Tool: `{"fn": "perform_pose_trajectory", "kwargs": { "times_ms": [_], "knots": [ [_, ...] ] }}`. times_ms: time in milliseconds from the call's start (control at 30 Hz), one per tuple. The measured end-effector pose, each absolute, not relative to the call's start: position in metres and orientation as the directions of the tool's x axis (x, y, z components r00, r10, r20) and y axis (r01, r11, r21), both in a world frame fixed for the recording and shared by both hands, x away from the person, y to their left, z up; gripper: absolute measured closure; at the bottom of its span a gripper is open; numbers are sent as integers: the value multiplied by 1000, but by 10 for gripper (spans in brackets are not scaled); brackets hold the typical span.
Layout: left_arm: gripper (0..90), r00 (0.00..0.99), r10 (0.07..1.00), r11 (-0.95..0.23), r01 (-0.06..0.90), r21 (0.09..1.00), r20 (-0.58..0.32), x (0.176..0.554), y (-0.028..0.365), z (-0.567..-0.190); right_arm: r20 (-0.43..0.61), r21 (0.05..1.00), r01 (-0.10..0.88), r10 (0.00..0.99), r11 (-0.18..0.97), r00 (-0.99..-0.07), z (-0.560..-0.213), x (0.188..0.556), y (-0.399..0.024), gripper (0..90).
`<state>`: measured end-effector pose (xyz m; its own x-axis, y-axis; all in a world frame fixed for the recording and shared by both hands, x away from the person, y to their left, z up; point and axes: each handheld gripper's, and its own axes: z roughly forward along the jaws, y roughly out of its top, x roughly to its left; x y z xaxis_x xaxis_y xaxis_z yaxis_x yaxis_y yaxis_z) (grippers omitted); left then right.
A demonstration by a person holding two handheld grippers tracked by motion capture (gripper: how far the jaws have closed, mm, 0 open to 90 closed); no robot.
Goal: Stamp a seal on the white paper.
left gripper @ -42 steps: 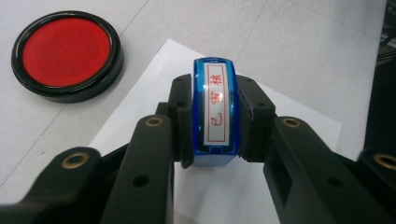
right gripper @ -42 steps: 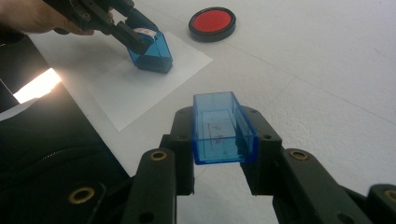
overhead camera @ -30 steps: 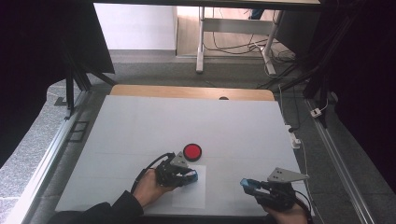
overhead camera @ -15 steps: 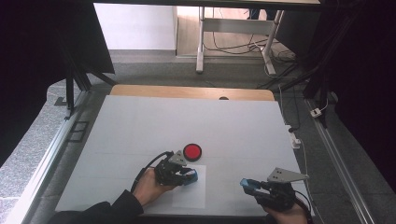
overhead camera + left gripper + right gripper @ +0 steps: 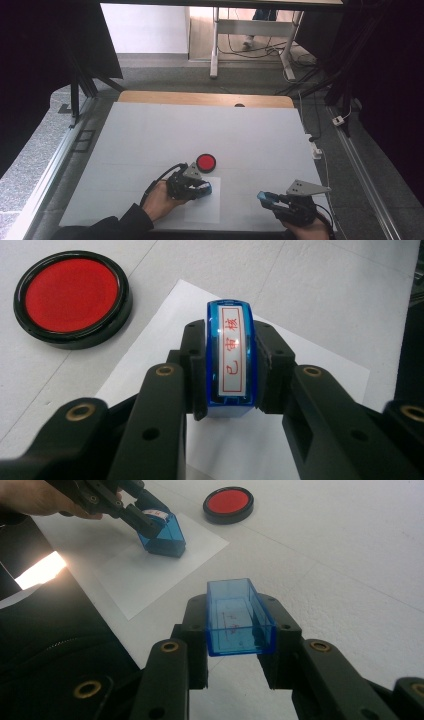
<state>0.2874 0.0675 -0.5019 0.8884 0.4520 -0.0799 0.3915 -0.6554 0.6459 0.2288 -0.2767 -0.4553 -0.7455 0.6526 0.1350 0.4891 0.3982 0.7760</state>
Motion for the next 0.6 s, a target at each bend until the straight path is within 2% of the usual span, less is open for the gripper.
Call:
{"fn": "perform_pose_trajectory", "kwargs": {
  "times_ms": [600],
  "knots": [
    [704,873,469,-607,430,668,-135,293,76,-496,136,779,487,652,395,-746,-455,229,-277,686]
  ]
}}
